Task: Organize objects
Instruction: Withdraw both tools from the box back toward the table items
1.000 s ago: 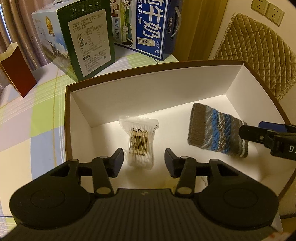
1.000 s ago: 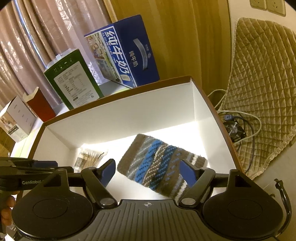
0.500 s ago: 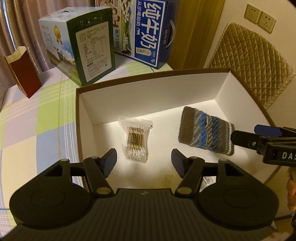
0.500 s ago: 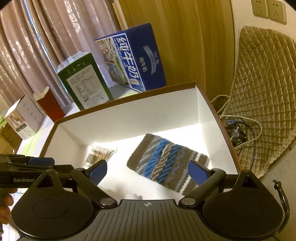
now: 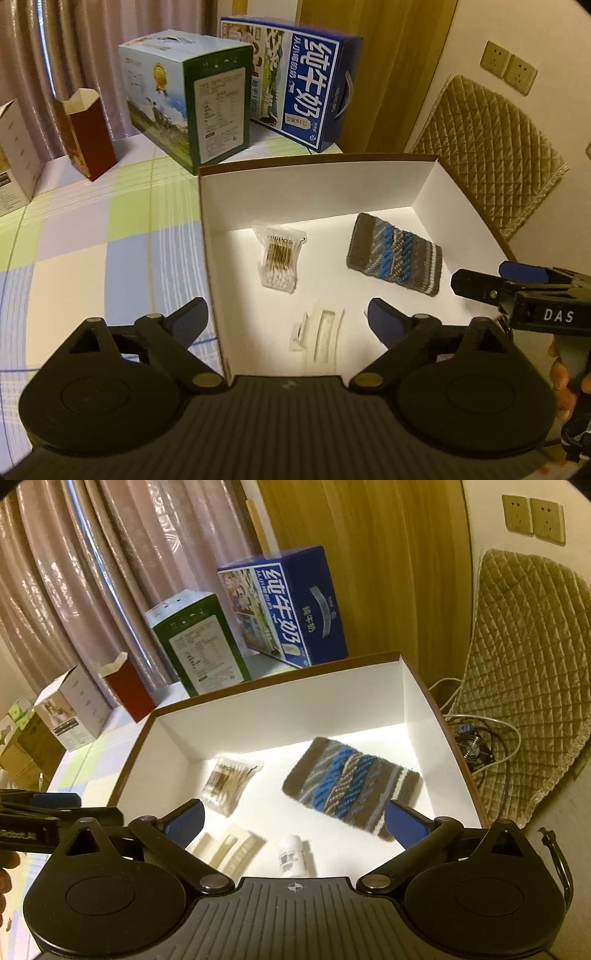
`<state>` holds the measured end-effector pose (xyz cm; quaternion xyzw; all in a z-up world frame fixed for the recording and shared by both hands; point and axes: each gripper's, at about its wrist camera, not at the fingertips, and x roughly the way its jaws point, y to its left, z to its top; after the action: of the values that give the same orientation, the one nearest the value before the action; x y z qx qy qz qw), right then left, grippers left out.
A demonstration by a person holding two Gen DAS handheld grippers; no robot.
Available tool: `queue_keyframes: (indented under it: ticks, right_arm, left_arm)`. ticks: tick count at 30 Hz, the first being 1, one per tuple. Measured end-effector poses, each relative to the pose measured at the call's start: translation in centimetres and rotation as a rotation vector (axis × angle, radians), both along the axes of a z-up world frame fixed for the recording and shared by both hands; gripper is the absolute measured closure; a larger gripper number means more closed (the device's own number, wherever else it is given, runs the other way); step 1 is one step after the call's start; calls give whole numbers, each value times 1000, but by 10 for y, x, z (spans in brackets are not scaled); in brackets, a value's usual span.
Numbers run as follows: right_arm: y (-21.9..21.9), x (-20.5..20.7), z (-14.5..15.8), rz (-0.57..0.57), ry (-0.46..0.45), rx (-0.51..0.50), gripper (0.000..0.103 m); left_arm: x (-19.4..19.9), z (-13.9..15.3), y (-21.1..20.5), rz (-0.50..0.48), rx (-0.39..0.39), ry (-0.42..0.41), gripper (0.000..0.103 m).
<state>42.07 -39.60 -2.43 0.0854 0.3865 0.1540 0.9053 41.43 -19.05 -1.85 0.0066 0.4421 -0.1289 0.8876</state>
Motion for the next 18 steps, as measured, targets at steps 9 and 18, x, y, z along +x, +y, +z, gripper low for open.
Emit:
queue_keyframes:
  ticks: [9,18]
  right_arm:
    - [12,-42,12,10,-19,-5,2]
    - [36,-86,9,29,6,-6,2]
  left_arm:
    - [-51,11,32,28,-12,-5,10]
    - [-109,15,93,103,-6,-11,10]
